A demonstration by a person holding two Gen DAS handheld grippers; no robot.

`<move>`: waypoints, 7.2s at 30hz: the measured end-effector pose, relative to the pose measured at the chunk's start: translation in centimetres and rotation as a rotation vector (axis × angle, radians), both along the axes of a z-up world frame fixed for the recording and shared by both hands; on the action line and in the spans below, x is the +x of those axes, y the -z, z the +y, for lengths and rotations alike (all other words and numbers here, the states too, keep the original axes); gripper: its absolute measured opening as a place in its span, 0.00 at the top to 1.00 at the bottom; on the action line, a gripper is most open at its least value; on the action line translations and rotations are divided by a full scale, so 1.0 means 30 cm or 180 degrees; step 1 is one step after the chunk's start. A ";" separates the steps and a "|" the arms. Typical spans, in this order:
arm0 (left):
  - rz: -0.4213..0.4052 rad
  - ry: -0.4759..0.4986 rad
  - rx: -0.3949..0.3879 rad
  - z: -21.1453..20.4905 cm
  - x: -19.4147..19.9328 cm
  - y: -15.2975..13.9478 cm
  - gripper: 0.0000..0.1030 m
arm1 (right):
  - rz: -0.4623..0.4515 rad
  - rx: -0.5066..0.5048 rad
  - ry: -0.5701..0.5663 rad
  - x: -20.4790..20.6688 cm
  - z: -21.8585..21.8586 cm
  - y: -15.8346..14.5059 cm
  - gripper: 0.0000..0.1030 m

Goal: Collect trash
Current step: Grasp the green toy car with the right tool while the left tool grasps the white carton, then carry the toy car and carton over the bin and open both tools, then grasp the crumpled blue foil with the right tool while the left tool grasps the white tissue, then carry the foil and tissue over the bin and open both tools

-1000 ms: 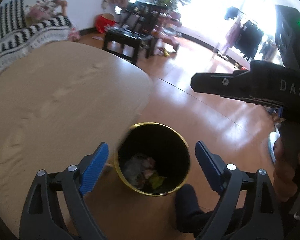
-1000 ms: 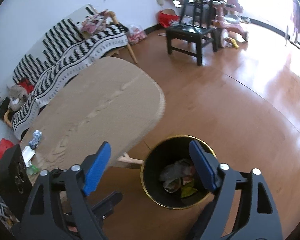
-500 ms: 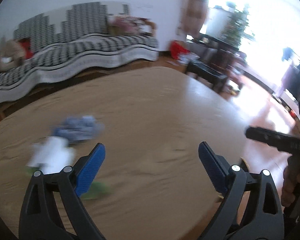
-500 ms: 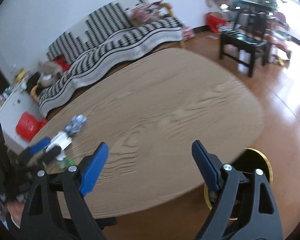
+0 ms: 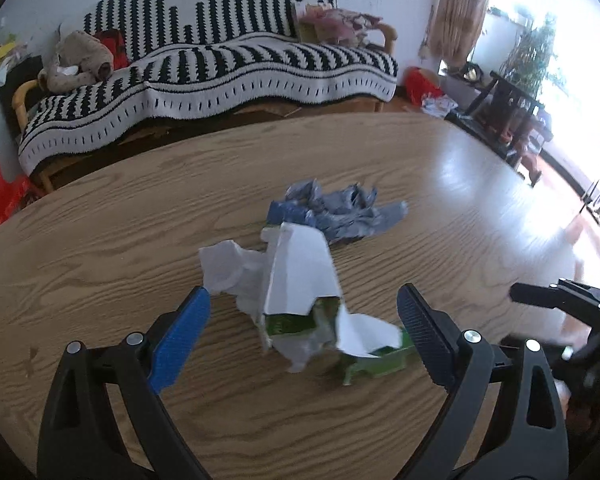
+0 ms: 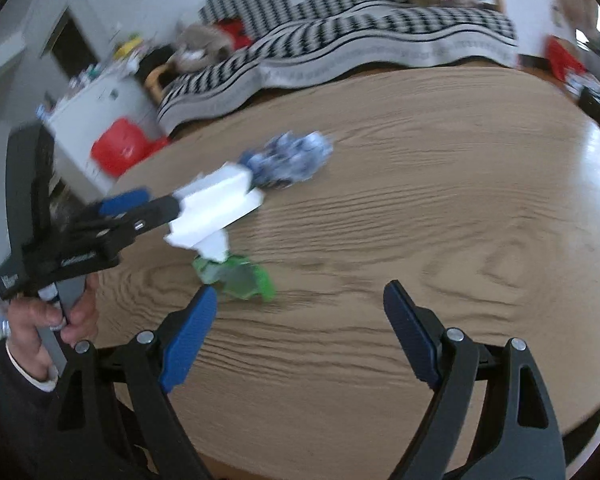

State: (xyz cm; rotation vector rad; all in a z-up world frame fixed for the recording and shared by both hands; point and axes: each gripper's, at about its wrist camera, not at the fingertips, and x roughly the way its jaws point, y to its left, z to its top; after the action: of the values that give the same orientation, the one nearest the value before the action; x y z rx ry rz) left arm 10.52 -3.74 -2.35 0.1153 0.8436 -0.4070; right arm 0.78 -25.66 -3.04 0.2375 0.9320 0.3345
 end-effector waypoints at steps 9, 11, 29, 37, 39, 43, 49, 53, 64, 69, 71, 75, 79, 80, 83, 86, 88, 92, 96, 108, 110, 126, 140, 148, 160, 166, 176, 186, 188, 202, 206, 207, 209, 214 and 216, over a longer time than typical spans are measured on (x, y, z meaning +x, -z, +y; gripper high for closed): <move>-0.0029 0.0031 0.0103 0.003 0.046 0.072 0.17 | 0.0055 -0.0213 -0.0357 0.128 0.194 0.111 0.35; 0.0003 0.0048 0.0108 0.002 0.059 0.083 0.32 | 0.0068 -0.0232 -0.0394 0.140 0.207 0.124 0.43; -0.0149 -0.0242 -0.0203 0.086 0.016 -0.062 0.62 | -0.0240 -0.0210 -0.0361 0.080 0.208 0.018 0.89; -0.0124 -0.0267 -0.0273 0.052 0.015 -0.085 0.62 | -0.0252 -0.0227 -0.0194 0.027 0.125 -0.018 0.89; -0.0130 -0.0204 -0.0275 0.023 0.011 -0.093 0.63 | -0.0256 -0.0247 -0.0122 0.009 0.086 -0.030 0.89; -0.0171 -0.0029 -0.0290 -0.077 -0.018 -0.115 0.62 | -0.0246 -0.0279 0.0117 -0.028 -0.023 -0.053 0.89; -0.0125 0.0352 -0.0273 -0.301 -0.099 -0.105 0.63 | -0.0212 -0.0310 0.0597 -0.130 -0.258 -0.101 0.89; -0.0105 0.0720 -0.0270 -0.497 -0.179 -0.095 0.63 | -0.0200 -0.0351 0.0945 -0.230 -0.431 -0.129 0.89; 0.0083 0.1629 -0.0269 -0.971 -0.447 -0.001 0.63 | -0.0029 -0.0182 0.1997 -0.582 -0.956 -0.110 0.89; 0.0231 0.1942 -0.0286 -1.144 -0.549 0.058 0.63 | 0.0061 -0.0126 0.2351 -0.724 -1.109 -0.085 0.89; 0.0273 0.2024 -0.0265 -1.196 -0.579 0.086 0.63 | 0.0096 -0.0146 0.2437 -0.763 -1.143 -0.074 0.89; 0.0370 0.2123 -0.0207 -1.265 -0.620 0.141 0.62 | 0.0178 -0.0164 0.2559 -0.823 -1.191 -0.048 0.89; 0.0419 0.2149 -0.0167 -1.306 -0.621 0.167 0.62 | 0.0224 -0.0159 0.2591 -0.842 -1.200 -0.036 0.89; 0.0429 0.2150 -0.0168 -1.312 -0.620 0.171 0.62 | 0.0228 -0.0160 0.2589 -0.847 -1.201 -0.034 0.89; 0.0448 0.2152 -0.0180 -1.324 -0.612 0.172 0.62 | 0.0236 -0.0172 0.2574 -0.842 -1.194 -0.032 0.89; 0.0434 0.2165 -0.0176 -1.332 -0.611 0.168 0.62 | 0.0247 -0.0175 0.2570 -0.818 -1.189 -0.037 0.89; 0.0434 0.2166 -0.0179 -1.332 -0.612 0.167 0.62 | 0.0255 -0.0178 0.2570 -0.814 -1.186 -0.036 0.89; 0.0456 0.2182 -0.0183 -1.327 -0.618 0.168 0.62 | 0.0264 -0.0179 0.2563 -0.803 -1.184 -0.038 0.89; 0.0467 0.2214 -0.0173 -1.330 -0.623 0.175 0.62 | 0.0260 -0.0176 0.2572 -0.808 -1.192 -0.035 0.89; 0.0482 0.2200 -0.0190 -1.337 -0.627 0.186 0.40 | 0.0305 -0.0132 0.2586 -0.804 -1.199 -0.024 0.84; 0.0488 0.2182 -0.0187 -1.334 -0.624 0.185 0.38 | 0.0329 -0.0143 0.2587 -0.802 -1.198 -0.020 0.53; 0.0325 0.2007 -0.0204 -1.240 -0.591 0.106 0.35 | 0.0137 -0.0186 0.2553 -0.768 -1.143 -0.063 0.34; -0.0037 0.0817 -0.0190 -0.616 -0.308 -0.059 0.29 | -0.0116 -0.0203 0.1648 -0.370 -0.687 -0.149 0.30; -0.0222 -0.0030 0.0038 -0.198 -0.163 -0.055 0.24 | -0.0094 -0.0132 0.1112 -0.138 -0.402 -0.117 0.30; 0.0209 -0.0306 0.0147 0.026 -0.027 0.125 0.20 | -0.0124 -0.0140 0.0400 0.209 -0.005 -0.028 0.30; 0.0247 -0.0354 0.0156 0.052 0.039 0.185 0.20 | 0.0003 -0.0126 0.0287 0.390 0.103 0.072 0.30; 0.0266 -0.0332 0.0050 0.103 0.056 0.166 0.81 | 0.0068 0.0260 0.0243 0.487 0.124 0.126 0.73; 0.0097 -0.0464 -0.0165 0.150 0.017 0.056 1.00 | -0.0332 0.0263 0.0198 0.360 0.124 -0.011 0.82; 0.0022 -0.0461 -0.0187 0.153 0.000 0.024 1.00 | -0.0418 0.0264 0.0215 0.318 0.108 -0.054 0.82; -0.0259 -0.0421 -0.0513 0.037 -0.090 -0.160 1.00 | -0.0753 0.0098 0.0688 -0.021 -0.206 -0.274 0.82; -0.0300 -0.0102 -0.0456 -0.134 -0.143 -0.183 1.00 | -0.0783 0.0001 0.0867 -0.137 -0.327 -0.307 0.82; -0.0306 -0.0016 -0.0439 -0.176 -0.158 -0.187 1.00 | -0.0765 -0.0050 0.0949 -0.175 -0.372 -0.310 0.82; -0.0299 0.0189 -0.0426 -0.284 -0.200 -0.192 1.00 | -0.0741 -0.0090 0.1054 -0.220 -0.429 -0.307 0.82; -0.0236 0.0675 -0.0436 -0.523 -0.300 -0.187 1.00 | -0.0665 -0.0218 0.1399 -0.369 -0.605 -0.284 0.82; -0.0191 0.0863 -0.0466 -0.613 -0.342 -0.181 1.00 | -0.0625 -0.0255 0.1553 -0.439 -0.681 -0.272 0.82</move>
State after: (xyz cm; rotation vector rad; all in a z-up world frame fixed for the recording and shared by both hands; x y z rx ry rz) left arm 0.26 -22.13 3.09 0.1059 0.7383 -0.7151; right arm -12.38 -46.08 5.11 0.3424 0.6650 -0.1282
